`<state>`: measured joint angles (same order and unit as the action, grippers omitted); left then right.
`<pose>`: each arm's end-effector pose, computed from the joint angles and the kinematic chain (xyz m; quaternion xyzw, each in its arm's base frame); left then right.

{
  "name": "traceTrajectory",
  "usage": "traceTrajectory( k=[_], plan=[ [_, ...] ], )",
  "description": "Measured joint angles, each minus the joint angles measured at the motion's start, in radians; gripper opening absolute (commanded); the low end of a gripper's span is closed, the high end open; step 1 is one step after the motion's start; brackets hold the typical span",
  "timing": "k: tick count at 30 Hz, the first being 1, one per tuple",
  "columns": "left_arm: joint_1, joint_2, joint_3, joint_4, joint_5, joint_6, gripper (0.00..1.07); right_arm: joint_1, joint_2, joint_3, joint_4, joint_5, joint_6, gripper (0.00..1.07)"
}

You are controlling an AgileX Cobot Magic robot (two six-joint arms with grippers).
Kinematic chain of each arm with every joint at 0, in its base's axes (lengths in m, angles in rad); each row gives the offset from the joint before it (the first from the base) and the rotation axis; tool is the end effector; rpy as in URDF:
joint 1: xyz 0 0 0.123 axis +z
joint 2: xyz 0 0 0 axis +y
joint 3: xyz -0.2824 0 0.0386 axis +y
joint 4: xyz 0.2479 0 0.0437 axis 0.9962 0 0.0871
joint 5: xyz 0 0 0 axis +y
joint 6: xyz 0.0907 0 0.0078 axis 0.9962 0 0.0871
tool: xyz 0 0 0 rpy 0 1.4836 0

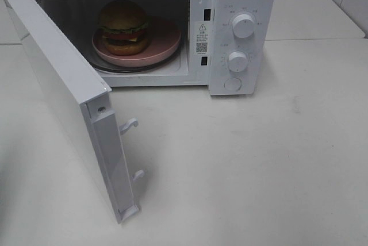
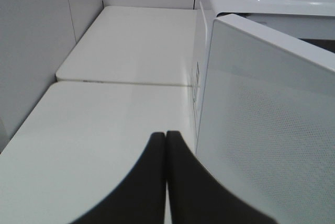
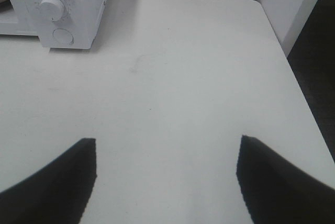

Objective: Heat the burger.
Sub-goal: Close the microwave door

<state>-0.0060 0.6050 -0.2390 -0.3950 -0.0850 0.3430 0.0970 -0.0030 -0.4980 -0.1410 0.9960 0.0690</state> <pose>0.1260 0.0022 0.2492 -0.0276 0.7737 -0.0053 0.6329 -0.0019 -0.0110 0.2826 -0.0112 0.8335 -0.0248 0.5519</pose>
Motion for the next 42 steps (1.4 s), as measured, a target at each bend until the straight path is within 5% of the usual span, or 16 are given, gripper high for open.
traceTrajectory(
  k=[11,21,29,42],
  plan=[
    [-0.138,0.175,0.074,0.148,-0.322,-0.038,0.0,0.0,0.0,0.0,0.0,0.0,0.0,0.74],
    [-0.14,0.42,0.055,0.395,-0.458,-0.33,0.0,0.0,0.0,0.0,0.0,0.0,0.0,0.74],
    [-0.14,0.561,0.033,0.651,-0.588,-0.477,0.0,0.0,0.0,0.0,0.0,0.0,0.0,0.74],
    [-0.198,0.766,0.004,0.746,-0.785,-0.524,0.0,0.0,0.0,0.0,0.0,0.0,0.0,0.74]
  ],
)
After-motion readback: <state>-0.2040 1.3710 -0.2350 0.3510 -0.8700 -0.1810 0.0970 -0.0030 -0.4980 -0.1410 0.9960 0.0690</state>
